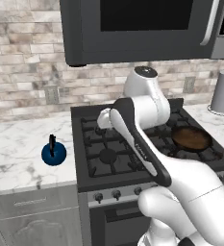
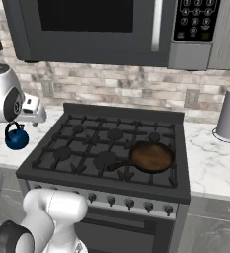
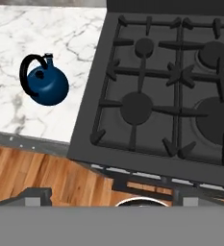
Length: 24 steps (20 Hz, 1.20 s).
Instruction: Pick the kettle from the counter and place it on a stove burner. Then turn the burner on.
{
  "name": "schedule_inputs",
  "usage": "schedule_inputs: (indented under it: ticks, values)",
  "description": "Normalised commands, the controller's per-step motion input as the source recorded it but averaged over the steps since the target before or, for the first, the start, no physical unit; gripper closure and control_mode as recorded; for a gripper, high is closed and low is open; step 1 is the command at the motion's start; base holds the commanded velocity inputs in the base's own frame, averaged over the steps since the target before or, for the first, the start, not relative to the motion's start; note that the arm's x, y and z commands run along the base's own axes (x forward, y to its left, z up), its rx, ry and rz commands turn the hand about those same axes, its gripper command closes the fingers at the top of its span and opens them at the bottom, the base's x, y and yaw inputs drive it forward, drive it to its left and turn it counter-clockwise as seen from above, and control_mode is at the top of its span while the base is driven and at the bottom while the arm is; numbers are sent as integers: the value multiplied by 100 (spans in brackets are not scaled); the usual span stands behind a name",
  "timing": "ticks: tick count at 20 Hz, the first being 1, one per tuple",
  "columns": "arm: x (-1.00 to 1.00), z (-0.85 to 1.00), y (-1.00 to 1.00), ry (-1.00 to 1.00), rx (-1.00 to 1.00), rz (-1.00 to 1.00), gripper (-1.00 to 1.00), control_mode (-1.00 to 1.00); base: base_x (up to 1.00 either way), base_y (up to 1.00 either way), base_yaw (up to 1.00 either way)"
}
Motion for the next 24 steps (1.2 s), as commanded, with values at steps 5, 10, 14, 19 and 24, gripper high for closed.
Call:
schedule_inputs:
  ticks: [5, 10, 14, 19, 24]
  values:
    - [0, 0, 90, 0, 3, 0, -100, -100, 0, 0, 0]
    - [12, -8, 95, 0, 2, 0, -100, -100, 0, 0, 0]
    - [25, -13, 93, 0, 0, 0, -100, -100, 0, 0, 0]
    - [31, -15, 52, 3, -2, 0, -100, -100, 0, 0, 0]
    - [30, -24, 26, 8, -5, 0, -100, -100, 0, 0, 0]
